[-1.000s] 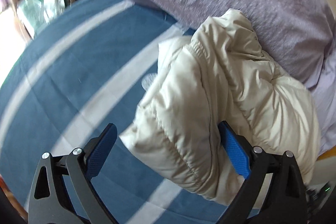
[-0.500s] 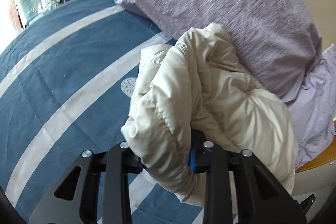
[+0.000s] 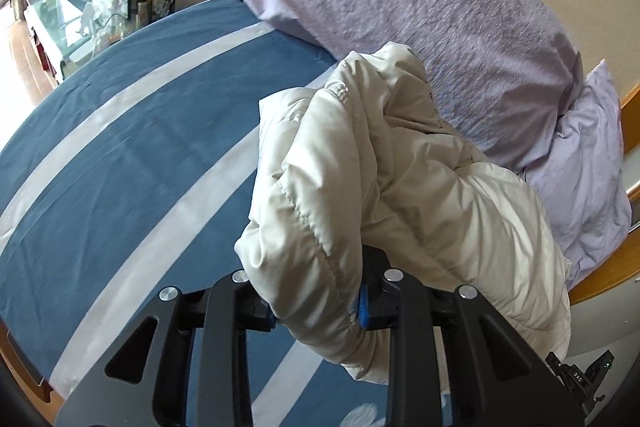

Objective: Fold large clothes

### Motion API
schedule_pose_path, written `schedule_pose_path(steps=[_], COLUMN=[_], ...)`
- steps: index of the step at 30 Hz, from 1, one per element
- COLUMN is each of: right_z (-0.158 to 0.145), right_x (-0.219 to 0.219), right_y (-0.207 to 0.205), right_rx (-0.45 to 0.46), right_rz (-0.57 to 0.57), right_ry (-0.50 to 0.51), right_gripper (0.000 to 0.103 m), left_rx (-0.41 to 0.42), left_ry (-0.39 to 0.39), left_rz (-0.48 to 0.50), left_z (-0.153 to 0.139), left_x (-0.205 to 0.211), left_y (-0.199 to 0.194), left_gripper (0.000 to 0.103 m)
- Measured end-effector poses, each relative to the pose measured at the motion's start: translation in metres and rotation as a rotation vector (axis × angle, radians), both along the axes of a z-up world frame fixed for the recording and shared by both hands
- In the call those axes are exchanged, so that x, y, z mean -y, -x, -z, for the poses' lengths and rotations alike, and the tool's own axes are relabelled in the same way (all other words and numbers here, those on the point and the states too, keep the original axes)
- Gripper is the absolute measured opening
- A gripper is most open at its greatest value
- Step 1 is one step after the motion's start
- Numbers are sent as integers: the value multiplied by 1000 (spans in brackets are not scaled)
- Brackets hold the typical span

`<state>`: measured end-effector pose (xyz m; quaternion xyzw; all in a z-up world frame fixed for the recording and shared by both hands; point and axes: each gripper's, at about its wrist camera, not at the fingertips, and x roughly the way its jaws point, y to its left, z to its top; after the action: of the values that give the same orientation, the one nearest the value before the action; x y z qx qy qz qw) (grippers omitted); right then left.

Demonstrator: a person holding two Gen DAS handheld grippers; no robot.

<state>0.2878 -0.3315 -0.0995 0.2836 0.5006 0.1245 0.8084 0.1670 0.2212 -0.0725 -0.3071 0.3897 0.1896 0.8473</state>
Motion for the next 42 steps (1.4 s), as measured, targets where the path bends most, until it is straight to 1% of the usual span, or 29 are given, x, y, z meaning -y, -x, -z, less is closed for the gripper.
schedule_pose_path(steps=[8, 10, 13, 15, 16, 17, 18, 19, 20, 21, 23, 24, 27, 29, 33, 38, 42], right_z=[9, 11, 13, 10, 8, 2, -2, -9, -14, -23, -37, -42, -55, -60, -64, -69, -69], right_x=[9, 11, 12, 11, 11, 11, 11, 12, 13, 15, 16, 13, -7, -31, -83, -141, -180], right_y=[68, 84, 96, 97, 98, 98, 98, 98, 99, 101, 99, 96, 84, 76, 65, 60, 60], right_rx=[5, 3, 5, 2, 0, -5, -3, 8, 25, 53, 96, 108, 137, 158, 204, 248, 283], right_rz=[15, 21, 24, 32, 36, 46, 56, 73, 85, 100, 99, 84, 22, -27, -149, -260, -325], right_ry=[-30, -42, -34, -12, 5, 49, 87, 137, 172, 218, 274, 286, 315, 319, 346, 344, 354], right_gripper=[22, 22, 24, 29, 36, 41, 44, 52, 57, 59, 61, 62, 66, 69, 69, 69, 69], left_rx=[-5, -6, -16, -31, -36, -43, -49, -57, -68, -76, -74, -76, -78, -77, -52, -46, -57], left_ry=[14, 15, 14, 11, 9, 5, -1, -6, -15, -29, -39, -42, -82, -114, -163, -255, -349], left_rz=[14, 15, 22, 13, 5, -6, -19, -29, -42, -61, -81, -88, -106, -120, -128, -91, -21], left_z=[4, 5, 8, 10, 10, 10, 10, 10, 9, 8, 6, 6, -2, -8, -26, -43, -50], left_x=[-5, -6, -7, -6, -6, -6, -6, -7, -8, -9, -12, -13, -14, -12, -8, 6, 26], left_y=[63, 72, 77, 75, 76, 76, 77, 78, 79, 81, 83, 84, 86, 85, 82, 70, 50], left_gripper=[27, 28, 29, 34, 36, 41, 46, 50, 61, 68, 71, 74, 79, 80, 84, 84, 84])
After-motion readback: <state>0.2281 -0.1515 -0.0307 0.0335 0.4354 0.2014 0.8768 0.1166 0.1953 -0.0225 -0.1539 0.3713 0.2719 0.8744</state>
